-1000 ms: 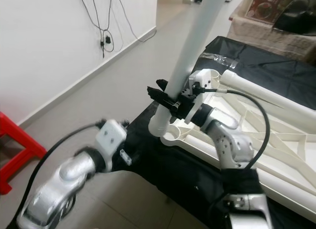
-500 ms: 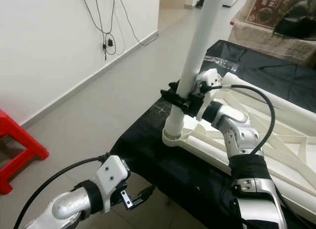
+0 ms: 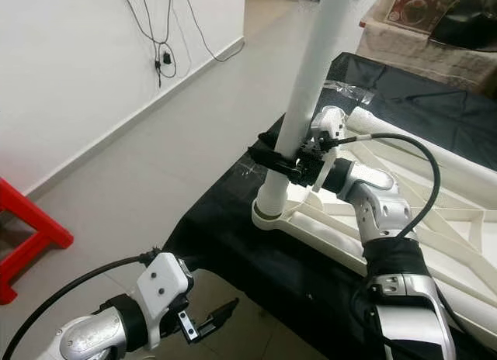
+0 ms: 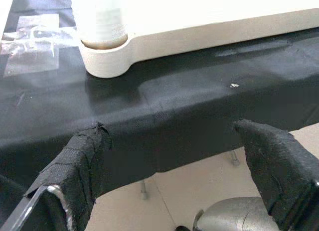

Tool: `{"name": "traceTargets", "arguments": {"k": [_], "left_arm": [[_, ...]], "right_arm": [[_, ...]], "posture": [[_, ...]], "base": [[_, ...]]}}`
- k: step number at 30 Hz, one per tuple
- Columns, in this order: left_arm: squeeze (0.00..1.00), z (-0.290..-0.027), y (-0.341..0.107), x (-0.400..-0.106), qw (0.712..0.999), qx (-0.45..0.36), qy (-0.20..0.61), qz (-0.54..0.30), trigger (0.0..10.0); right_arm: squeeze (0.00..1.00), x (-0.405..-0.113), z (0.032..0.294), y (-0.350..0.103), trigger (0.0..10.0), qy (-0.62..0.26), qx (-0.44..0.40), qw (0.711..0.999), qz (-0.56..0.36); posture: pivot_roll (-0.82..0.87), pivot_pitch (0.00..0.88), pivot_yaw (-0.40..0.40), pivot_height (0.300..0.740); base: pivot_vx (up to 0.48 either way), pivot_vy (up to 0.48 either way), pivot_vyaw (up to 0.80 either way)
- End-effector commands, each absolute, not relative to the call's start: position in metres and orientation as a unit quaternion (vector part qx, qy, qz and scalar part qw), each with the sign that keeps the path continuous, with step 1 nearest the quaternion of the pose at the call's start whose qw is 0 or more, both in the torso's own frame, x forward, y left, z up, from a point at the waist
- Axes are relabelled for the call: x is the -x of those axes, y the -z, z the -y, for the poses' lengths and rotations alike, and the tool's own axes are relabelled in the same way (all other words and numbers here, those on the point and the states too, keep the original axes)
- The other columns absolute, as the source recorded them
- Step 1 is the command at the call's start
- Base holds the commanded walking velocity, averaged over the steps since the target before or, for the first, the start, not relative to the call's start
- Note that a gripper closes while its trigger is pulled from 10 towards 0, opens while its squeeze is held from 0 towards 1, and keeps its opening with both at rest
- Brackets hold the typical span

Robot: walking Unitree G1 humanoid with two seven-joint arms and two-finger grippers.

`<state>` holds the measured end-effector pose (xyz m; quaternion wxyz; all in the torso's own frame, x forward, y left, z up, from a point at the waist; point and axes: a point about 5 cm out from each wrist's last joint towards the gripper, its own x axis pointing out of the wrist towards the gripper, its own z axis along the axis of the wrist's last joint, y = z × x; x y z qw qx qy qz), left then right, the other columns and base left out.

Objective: Building children table

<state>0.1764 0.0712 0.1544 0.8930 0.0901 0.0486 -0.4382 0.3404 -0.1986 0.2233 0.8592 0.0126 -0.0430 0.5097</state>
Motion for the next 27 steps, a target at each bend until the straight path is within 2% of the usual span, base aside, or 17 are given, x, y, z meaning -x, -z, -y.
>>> {"name": "traceTargets", "arguments": {"k": [1, 4, 11, 14, 23, 27], "left_arm": [[0.00, -0.073, -0.152, -0.172, 0.889, -0.092, 0.443, -0.062, 10.0], [0.00, -0.073, -0.152, -0.172, 0.889, -0.093, 0.443, -0.064, 10.0], [0.00, -0.074, -0.152, -0.172, 0.889, -0.093, 0.444, -0.067, 10.0], [0.00, -0.075, -0.153, -0.172, 0.890, -0.092, 0.441, -0.067, 10.0], [0.00, -0.073, -0.153, -0.174, 0.891, -0.092, 0.440, -0.066, 10.0], [0.00, -0.072, -0.154, -0.176, 0.891, -0.091, 0.439, -0.062, 10.0]], "right_arm": [[0.00, -0.337, 0.197, -0.206, 10.0, -0.524, -0.032, 0.851, 0.009], [0.00, -0.332, 0.195, -0.207, 10.0, -0.551, -0.042, 0.833, 0.013], [0.00, -0.329, 0.189, -0.201, 10.0, -0.569, -0.041, 0.821, 0.007], [0.00, -0.338, 0.186, -0.189, 10.0, -0.533, 0.016, 0.845, -0.029], [0.00, -0.343, 0.181, -0.190, 10.0, -0.503, 0.058, 0.862, -0.039], [0.00, -0.341, 0.181, -0.192, 10.0, -0.451, 0.072, 0.888, -0.042]], "posture": [[0.24, 0.199, -0.037, 0.740], [0.23, 0.199, -0.035, 0.740], [0.23, 0.202, -0.035, 0.740], [0.23, 0.207, -0.037, 0.740], [0.23, 0.209, -0.039, 0.740], [0.21, 0.205, -0.036, 0.740]], "base": [[0.000, 0.000, 0.00], [0.000, 0.000, 0.00], [0.000, 0.000, 0.00], [0.000, 0.000, 0.00], [0.000, 0.000, 0.00], [0.000, 0.000, 0.00]]}}
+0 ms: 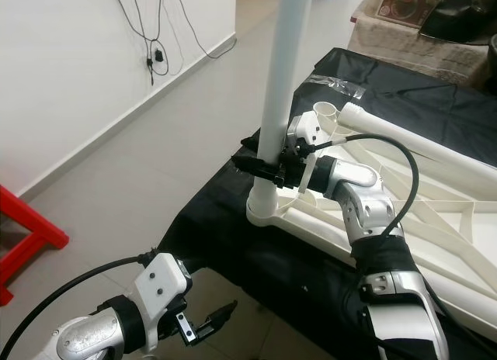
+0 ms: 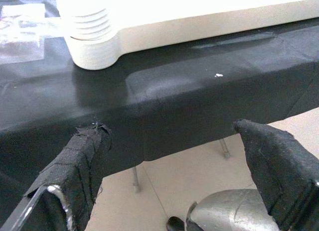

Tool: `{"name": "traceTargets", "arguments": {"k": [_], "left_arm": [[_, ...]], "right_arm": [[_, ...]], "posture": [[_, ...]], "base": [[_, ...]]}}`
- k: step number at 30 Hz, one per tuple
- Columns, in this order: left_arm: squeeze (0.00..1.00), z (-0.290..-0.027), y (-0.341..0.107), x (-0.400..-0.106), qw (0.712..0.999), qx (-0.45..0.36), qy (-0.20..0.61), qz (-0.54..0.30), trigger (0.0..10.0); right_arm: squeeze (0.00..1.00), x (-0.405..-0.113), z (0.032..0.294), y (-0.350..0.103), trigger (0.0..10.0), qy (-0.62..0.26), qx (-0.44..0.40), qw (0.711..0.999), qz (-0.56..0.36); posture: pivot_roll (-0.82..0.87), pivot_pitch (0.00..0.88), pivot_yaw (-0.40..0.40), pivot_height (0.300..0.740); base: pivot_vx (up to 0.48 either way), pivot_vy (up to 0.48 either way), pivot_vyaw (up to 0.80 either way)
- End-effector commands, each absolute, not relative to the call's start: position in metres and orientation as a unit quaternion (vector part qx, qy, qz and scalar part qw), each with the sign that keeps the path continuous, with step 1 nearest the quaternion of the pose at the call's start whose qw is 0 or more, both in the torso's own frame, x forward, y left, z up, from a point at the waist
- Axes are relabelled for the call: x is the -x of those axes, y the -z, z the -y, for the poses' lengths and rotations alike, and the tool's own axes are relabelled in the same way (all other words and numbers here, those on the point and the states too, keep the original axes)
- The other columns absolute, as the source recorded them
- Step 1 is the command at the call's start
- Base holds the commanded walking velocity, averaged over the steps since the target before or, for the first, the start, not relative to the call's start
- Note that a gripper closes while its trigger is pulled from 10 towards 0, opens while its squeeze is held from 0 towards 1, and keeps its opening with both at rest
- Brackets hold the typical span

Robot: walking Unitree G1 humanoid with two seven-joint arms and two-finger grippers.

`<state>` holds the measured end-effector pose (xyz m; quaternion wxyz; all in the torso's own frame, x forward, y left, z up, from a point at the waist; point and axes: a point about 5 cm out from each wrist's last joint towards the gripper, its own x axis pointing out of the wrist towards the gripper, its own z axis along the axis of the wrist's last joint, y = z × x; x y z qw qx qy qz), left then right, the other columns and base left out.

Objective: Building children table

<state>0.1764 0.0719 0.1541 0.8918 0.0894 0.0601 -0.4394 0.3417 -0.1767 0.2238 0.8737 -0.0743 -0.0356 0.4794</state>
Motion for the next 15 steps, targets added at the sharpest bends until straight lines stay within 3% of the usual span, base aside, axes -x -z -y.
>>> {"name": "traceTargets", "arguments": {"k": [1, 7, 9, 15], "left_arm": [[0.00, -0.071, -0.154, -0.177, 0.891, -0.091, 0.440, -0.062, 10.0], [0.00, -0.070, -0.153, -0.179, 0.892, -0.090, 0.440, -0.059, 10.0], [0.00, -0.070, -0.153, -0.179, 0.892, -0.090, 0.439, -0.058, 10.0], [0.00, -0.069, -0.152, -0.182, 0.892, -0.092, 0.439, -0.056, 10.0]], "right_arm": [[0.00, -0.341, 0.182, -0.192, 10.0, -0.433, 0.075, 0.897, -0.043], [0.00, -0.343, 0.192, -0.190, 10.0, -0.337, 0.054, 0.938, -0.055], [0.00, -0.347, 0.200, -0.189, 10.0, -0.253, 0.038, 0.965, -0.061], [0.00, -0.343, 0.210, -0.183, 10.0, -0.128, 0.011, 0.990, -0.054]], "posture": [[0.21, 0.205, -0.036, 0.740], [0.20, 0.201, -0.038, 0.740], [0.20, 0.198, -0.037, 0.740], [0.20, 0.192, -0.035, 0.740]], "base": [[0.000, 0.000, 0.00], [0.000, 0.000, 0.00], [0.000, 0.000, 0.00], [0.000, 0.000, 0.00]]}}
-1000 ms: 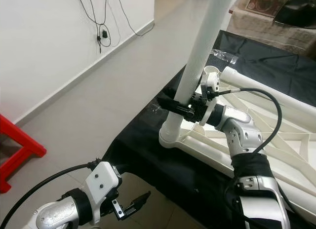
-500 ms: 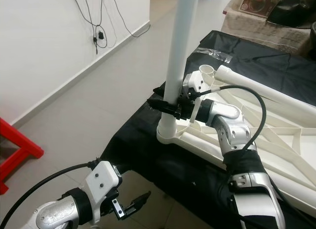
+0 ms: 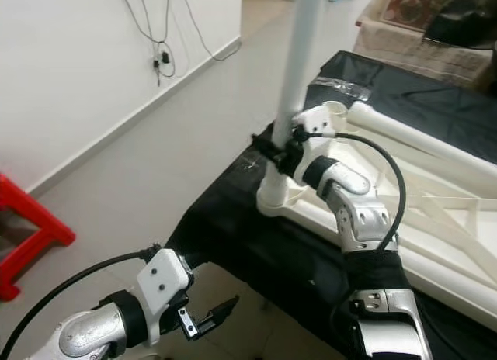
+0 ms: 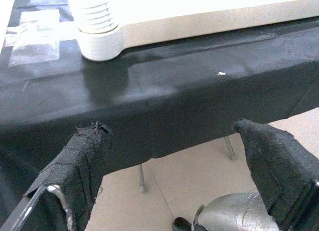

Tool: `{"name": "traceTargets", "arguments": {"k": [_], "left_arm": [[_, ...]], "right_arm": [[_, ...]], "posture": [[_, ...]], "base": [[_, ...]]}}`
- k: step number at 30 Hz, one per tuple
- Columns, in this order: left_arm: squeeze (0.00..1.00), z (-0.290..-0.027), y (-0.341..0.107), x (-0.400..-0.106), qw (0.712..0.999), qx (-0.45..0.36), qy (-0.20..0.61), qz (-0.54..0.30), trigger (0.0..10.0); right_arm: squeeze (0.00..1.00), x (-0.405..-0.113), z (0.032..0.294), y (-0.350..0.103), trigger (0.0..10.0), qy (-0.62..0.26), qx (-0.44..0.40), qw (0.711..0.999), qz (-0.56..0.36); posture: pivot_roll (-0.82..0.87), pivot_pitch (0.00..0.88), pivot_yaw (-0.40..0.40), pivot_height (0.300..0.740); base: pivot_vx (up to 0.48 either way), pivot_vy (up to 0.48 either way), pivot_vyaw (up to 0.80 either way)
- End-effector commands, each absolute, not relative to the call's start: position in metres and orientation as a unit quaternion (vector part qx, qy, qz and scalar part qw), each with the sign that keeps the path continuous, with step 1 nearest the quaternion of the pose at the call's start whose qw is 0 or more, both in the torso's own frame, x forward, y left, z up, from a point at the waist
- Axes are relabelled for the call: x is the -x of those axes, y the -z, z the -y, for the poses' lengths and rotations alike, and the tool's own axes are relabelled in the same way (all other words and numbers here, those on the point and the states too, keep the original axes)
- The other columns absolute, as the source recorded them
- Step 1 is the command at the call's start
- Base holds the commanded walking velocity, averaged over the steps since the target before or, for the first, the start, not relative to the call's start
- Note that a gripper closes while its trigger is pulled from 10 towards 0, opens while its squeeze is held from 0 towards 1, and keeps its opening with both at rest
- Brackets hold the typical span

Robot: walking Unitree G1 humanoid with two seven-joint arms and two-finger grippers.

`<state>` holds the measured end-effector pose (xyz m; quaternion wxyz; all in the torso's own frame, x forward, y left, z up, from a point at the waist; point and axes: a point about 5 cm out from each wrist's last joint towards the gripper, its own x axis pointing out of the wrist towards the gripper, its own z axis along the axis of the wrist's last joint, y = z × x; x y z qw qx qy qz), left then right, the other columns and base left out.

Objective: Building children table

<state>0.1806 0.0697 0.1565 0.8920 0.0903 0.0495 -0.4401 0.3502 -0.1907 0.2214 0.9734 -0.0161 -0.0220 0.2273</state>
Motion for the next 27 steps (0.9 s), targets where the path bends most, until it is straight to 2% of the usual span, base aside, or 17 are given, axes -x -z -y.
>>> {"name": "traceTargets", "arguments": {"k": [1, 2, 4, 10, 12, 19, 27], "left_arm": [[0.00, -0.069, -0.152, -0.182, 0.892, -0.092, 0.439, -0.056, 10.0], [0.00, -0.069, -0.152, -0.182, 0.892, -0.092, 0.439, -0.056, 10.0], [0.00, -0.068, -0.151, -0.185, 0.892, -0.094, 0.439, -0.055, 10.0], [0.00, -0.068, -0.149, -0.186, 0.891, -0.095, 0.440, -0.056, 10.0], [0.00, -0.068, -0.148, -0.188, 0.891, -0.097, 0.441, -0.054, 10.0], [0.00, -0.067, -0.145, -0.193, 0.891, -0.099, 0.440, -0.052, 10.0], [0.00, -0.066, -0.141, -0.199, 0.892, -0.105, 0.438, -0.047, 10.0]], "right_arm": [[0.00, -0.343, 0.210, -0.183, 10.0, -0.128, 0.011, 0.990, -0.054], [0.00, -0.343, 0.210, -0.183, 10.0, -0.128, 0.011, 0.990, -0.054], [0.00, -0.328, 0.208, -0.180, 10.0, -0.066, -0.004, 0.997, -0.037], [0.00, -0.316, 0.201, -0.179, 10.0, -0.005, -0.002, 1.000, -0.028], [0.00, -0.310, 0.196, -0.179, 10.0, 0.046, -0.018, 0.999, -0.020], [0.00, -0.296, 0.177, -0.185, 10.0, 0.191, -0.025, 0.981, -0.007], [0.00, -0.285, 0.143, -0.197, 10.0, 0.282, -0.013, 0.959, 0.019]], "posture": [[0.20, 0.192, -0.035, 0.740], [0.20, 0.192, -0.035, 0.740], [0.19, 0.184, -0.028, 0.740], [0.19, 0.178, -0.020, 0.740], [0.19, 0.172, -0.022, 0.740], [0.18, 0.155, -0.019, 0.740], [0.19, 0.134, -0.023, 0.740]], "base": [[0.000, 0.000, 0.00], [0.000, 0.000, 0.00], [0.000, 0.000, 0.00], [0.000, 0.000, 0.00], [0.000, 0.000, 0.00], [0.000, 0.000, 0.00], [0.000, 0.000, 0.00]]}}
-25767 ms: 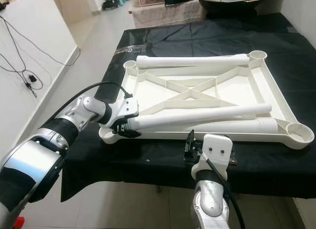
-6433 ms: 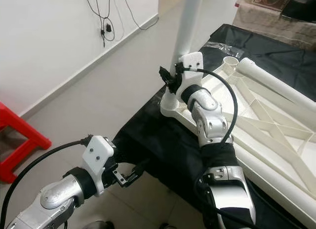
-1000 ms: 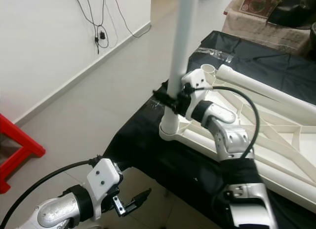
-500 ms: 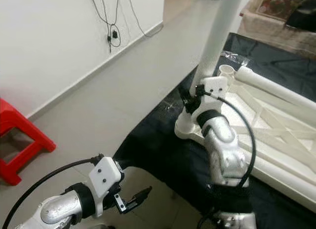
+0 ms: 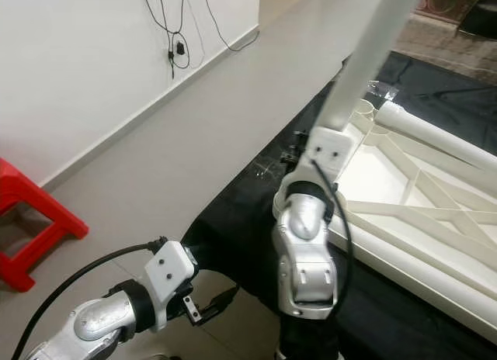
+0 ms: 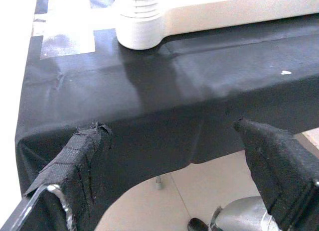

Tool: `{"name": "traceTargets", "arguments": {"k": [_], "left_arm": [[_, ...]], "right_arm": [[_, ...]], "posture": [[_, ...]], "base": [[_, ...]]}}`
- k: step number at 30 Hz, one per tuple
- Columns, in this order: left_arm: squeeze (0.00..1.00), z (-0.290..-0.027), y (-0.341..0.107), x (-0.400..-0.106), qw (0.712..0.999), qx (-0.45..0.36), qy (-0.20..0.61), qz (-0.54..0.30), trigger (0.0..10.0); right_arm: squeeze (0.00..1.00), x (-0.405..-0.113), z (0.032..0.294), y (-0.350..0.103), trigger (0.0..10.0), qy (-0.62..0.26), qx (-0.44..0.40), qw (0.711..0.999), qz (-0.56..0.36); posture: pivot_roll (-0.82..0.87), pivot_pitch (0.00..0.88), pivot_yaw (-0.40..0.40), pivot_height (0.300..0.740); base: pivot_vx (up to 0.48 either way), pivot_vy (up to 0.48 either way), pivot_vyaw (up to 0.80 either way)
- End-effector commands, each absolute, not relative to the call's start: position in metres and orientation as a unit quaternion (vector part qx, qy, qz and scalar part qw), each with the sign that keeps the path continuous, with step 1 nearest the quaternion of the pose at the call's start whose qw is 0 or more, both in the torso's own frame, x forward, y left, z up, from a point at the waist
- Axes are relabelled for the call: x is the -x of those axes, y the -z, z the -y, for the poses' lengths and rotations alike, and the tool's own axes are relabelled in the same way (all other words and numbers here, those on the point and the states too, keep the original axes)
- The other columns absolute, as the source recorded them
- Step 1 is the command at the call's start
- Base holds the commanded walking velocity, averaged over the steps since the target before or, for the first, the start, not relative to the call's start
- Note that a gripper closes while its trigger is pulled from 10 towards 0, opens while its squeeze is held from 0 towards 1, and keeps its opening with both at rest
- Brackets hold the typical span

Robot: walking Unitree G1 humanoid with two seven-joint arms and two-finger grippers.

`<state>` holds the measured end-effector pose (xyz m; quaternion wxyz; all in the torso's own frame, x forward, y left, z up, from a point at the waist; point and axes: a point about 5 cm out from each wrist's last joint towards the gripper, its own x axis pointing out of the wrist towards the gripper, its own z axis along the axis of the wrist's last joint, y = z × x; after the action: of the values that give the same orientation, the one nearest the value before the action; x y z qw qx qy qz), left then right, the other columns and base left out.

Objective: Building children table

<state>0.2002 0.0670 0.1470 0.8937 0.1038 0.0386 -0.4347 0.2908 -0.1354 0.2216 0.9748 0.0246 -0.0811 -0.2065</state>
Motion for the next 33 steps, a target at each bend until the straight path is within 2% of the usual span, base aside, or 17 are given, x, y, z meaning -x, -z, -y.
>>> {"name": "traceTargets", "arguments": {"k": [1, 14, 20, 26, 27, 29, 33], "left_arm": [[0.00, -0.066, -0.141, -0.199, 0.892, -0.105, 0.438, -0.047, 10.0], [0.00, -0.066, -0.133, -0.207, 0.894, -0.104, 0.433, -0.049, 10.0], [0.00, -0.063, -0.124, -0.217, 0.896, -0.102, 0.429, -0.055, 10.0], [0.00, -0.064, -0.121, -0.223, 0.898, -0.102, 0.424, -0.055, 10.0], [1.00, -0.064, -0.121, -0.226, 0.903, -0.101, 0.415, -0.055, 10.0], [1.00, -0.065, -0.123, -0.230, 0.906, -0.098, 0.408, -0.054, 10.0], [1.00, -0.064, -0.134, -0.248, 0.914, -0.156, 0.375, -0.020, 10.0]], "right_arm": [[0.00, -0.285, 0.143, -0.197, 10.0, 0.282, -0.013, 0.959, 0.019], [0.00, -0.284, 0.133, -0.208, 10.0, 0.315, -0.040, 0.947, 0.049], [0.00, -0.293, 0.128, -0.251, 10.0, 0.231, -0.100, 0.956, 0.148], [0.00, -0.295, 0.125, -0.260, 10.0, 0.184, -0.127, 0.960, 0.169], [0.00, -0.296, 0.124, -0.259, 10.0, 0.169, -0.130, 0.963, 0.167], [0.00, -0.297, 0.121, -0.257, 10.0, 0.143, -0.136, 0.967, 0.163], [0.00, -0.297, 0.112, -0.243, 10.0, 0.052, -0.164, 0.977, 0.124]], "posture": [[0.19, 0.134, -0.023, 0.740], [0.18, 0.099, -0.025, 0.740], [0.17, 0.040, -0.024, 0.740], [0.17, 0.021, -0.018, 0.740], [0.16, 0.011, -0.017, 0.740], [0.16, 0.011, -0.017, 0.740], [0.16, 0.000, -0.018, 0.740]], "base": [[0.000, 0.000, 0.00], [0.000, 0.000, 0.00], [0.000, 0.000, 0.00], [0.000, 0.000, 0.00], [0.000, 0.000, 0.00], [0.000, 0.000, 0.00], [0.000, 0.000, 0.00]]}}
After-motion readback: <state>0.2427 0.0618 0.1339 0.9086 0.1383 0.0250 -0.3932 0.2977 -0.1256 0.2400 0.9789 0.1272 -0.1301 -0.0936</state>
